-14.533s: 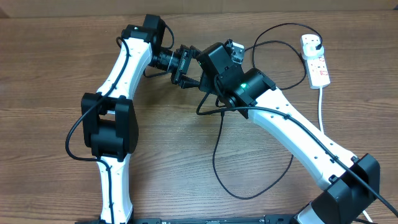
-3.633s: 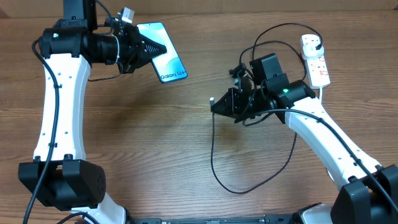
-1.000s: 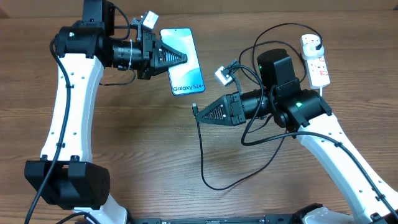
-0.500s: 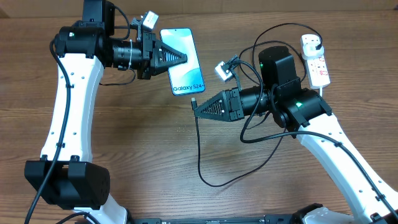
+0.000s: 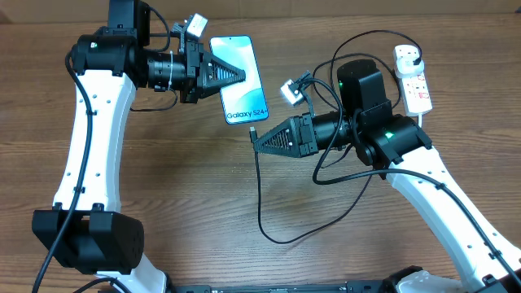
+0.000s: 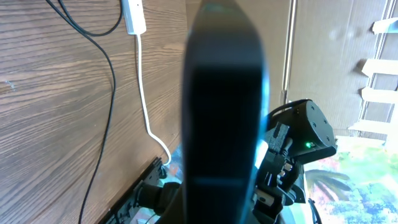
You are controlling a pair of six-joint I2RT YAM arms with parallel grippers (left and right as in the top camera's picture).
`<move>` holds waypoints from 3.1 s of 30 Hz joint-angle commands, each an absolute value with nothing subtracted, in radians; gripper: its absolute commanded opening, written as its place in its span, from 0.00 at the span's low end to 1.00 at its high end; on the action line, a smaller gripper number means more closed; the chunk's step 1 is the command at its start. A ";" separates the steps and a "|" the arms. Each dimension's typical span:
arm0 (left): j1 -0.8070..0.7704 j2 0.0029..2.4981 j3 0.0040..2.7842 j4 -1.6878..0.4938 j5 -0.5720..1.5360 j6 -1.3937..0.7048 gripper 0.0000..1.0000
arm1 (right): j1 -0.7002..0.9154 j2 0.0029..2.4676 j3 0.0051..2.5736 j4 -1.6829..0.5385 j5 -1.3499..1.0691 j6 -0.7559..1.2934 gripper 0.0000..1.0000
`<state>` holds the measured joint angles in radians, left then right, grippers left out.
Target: Plug charger to phone and switch on socket
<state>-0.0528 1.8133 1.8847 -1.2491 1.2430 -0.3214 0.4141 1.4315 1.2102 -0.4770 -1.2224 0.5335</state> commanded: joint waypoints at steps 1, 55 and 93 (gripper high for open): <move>-0.060 1.811 1.887 -1.245 1.302 -0.306 0.04 | 0.420 1.433 1.237 -0.456 -1.221 0.552 0.04; -0.060 1.811 1.887 -1.238 1.300 -0.292 0.04 | 0.424 1.467 1.237 -0.397 -1.277 0.580 0.04; -0.060 1.811 1.887 -1.245 1.309 -0.292 0.04 | 0.426 1.484 1.237 -0.373 -1.277 0.603 0.04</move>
<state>-0.0528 1.8133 1.8847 -1.2457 1.2499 -0.3134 0.4179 1.4815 1.2102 -0.3847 -1.2747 0.5854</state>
